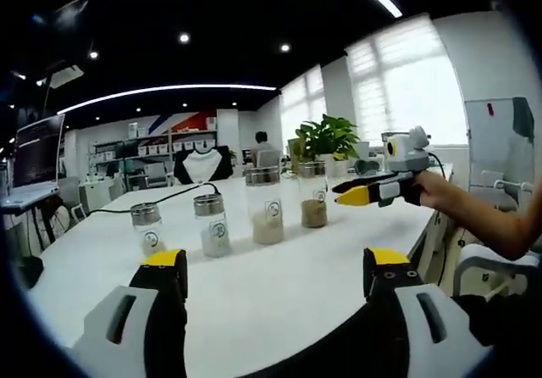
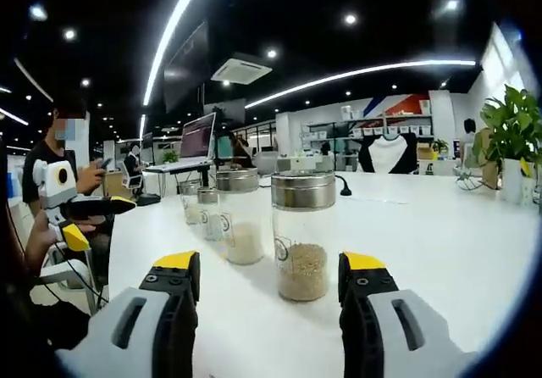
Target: Rotate the seasoning bottle until the label or dispensing opening points toward the visible target arrow and the bottle remains upright within the marked orientation range
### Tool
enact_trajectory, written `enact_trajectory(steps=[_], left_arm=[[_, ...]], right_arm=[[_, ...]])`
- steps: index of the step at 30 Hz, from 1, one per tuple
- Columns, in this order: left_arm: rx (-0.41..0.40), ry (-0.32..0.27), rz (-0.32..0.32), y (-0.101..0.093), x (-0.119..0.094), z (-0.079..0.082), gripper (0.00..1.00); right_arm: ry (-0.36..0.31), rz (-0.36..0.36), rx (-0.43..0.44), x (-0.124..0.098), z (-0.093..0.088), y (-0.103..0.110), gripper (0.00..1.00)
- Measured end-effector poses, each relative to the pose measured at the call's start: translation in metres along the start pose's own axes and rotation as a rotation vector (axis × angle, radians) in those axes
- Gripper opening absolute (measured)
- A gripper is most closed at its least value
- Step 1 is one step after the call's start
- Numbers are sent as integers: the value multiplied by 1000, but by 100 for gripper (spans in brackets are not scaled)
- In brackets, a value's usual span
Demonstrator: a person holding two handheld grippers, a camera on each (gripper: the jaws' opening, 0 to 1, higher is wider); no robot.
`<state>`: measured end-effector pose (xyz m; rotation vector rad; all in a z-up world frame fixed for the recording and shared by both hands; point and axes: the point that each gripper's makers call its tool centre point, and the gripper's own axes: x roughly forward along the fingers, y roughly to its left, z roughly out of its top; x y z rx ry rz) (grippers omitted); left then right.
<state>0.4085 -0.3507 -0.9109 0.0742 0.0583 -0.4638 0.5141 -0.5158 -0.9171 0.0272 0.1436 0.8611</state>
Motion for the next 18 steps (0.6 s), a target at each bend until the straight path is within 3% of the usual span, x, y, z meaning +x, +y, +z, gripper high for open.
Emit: enact_trajectory(steps=[3,7,9,18], left_arm=[[-1,2,-7,-2,-1,-1,92],[-40,-66,27,3,-9,12,98],[-26,-72,54,6,-14,14,99],[-33,-44,61,9,-22,7,100]], right_arm=[[-34,-8,37,-4,4,2,71],[-2,-39,3,-13,0,7,78],[-31,-43,-16,-19,8,16,81],[-44,-48,-72,-39,18,40,80]])
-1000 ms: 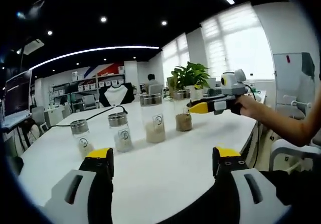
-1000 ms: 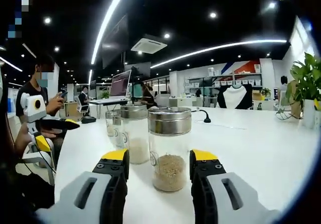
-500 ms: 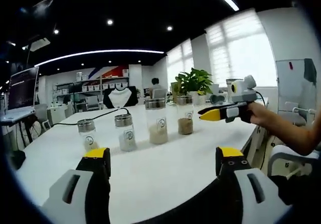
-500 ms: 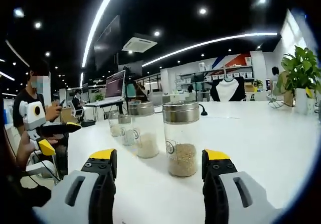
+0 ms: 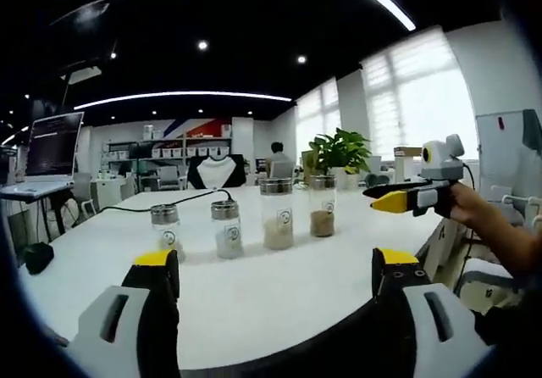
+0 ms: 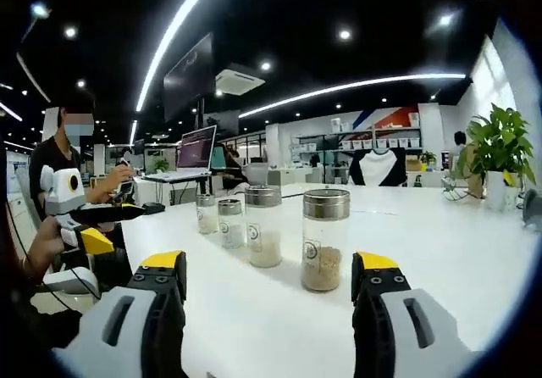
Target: Rotate the seasoning bottle until the label or dispensing opening points toward the visible target arrow and the bottle remains upright within the marked orientation range
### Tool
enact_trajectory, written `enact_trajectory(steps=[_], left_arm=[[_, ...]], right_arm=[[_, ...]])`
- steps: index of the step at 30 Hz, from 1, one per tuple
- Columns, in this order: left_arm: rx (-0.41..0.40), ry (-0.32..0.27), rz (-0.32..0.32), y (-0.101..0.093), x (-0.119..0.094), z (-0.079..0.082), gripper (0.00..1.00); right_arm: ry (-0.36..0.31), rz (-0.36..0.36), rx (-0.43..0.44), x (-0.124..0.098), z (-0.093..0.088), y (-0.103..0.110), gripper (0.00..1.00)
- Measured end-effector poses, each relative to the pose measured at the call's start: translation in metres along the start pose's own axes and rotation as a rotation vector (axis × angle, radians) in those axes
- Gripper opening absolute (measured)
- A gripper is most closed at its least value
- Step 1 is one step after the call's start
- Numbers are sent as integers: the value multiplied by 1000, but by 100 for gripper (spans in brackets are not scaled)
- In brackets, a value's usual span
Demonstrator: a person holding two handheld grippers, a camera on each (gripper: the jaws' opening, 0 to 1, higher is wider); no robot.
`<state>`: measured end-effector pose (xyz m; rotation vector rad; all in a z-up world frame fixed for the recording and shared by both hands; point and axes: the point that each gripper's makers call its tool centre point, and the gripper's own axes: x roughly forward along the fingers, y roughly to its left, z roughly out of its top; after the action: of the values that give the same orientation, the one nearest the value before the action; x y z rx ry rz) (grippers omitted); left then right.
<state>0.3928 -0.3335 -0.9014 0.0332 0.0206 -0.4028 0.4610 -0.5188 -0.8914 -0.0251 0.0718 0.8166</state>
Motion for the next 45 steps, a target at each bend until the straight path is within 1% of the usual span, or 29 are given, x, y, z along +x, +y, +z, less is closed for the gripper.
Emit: enact_trajectory(steps=[1,3,9,11,12,13,15,18,19,21,23,26,32,34,38,43,44,45], left_arm=[[0,-2,-2,0,-2,1,100],[-1,-9,-1,0,-6,3,100],[8,-26,30,8,-14,8,100],[12,-22,37,9,-15,9,100],[18,-18,38,9,-15,9,100],[24,-22,38,6,-17,10,100],[31,-32,33,1,-18,13,100],[40,-25,19,-5,-18,14,100],[43,-27,19,-5,-18,14,100],[60,-22,11,-9,-17,14,99],[76,-16,-2,-14,-18,15,100],[80,-26,4,-13,-19,17,99],[73,-3,28,-2,-20,7,99],[67,-1,30,-1,-20,7,98],[68,-13,26,0,-20,11,98],[71,-14,30,0,-23,10,98],[79,-9,38,1,-24,9,97],[104,2,63,3,-28,7,96]], right_arm=[[-13,-5,-4,-2,4,1,79],[-14,-1,-20,-4,6,4,79],[-8,18,-35,-7,7,13,79],[-20,-1,-34,-10,8,13,78],[-30,-18,-35,-11,9,12,77],[-27,-16,-50,-13,8,13,76],[-20,-17,-53,-15,7,13,76],[-24,-13,-50,-17,8,14,76],[-30,-16,-47,-17,9,14,76],[-82,-8,-46,-18,16,15,76],[-76,-9,-26,-16,16,14,75],[-60,-18,-49,-12,14,12,75],[-46,-11,-51,-9,7,18,75],[-34,-15,-61,-9,4,19,75],[-23,-19,-73,-9,4,19,74],[-25,-17,-75,-8,5,19,74],[-26,-14,-75,-8,5,20,75],[-52,4,-72,-7,9,25,75]])
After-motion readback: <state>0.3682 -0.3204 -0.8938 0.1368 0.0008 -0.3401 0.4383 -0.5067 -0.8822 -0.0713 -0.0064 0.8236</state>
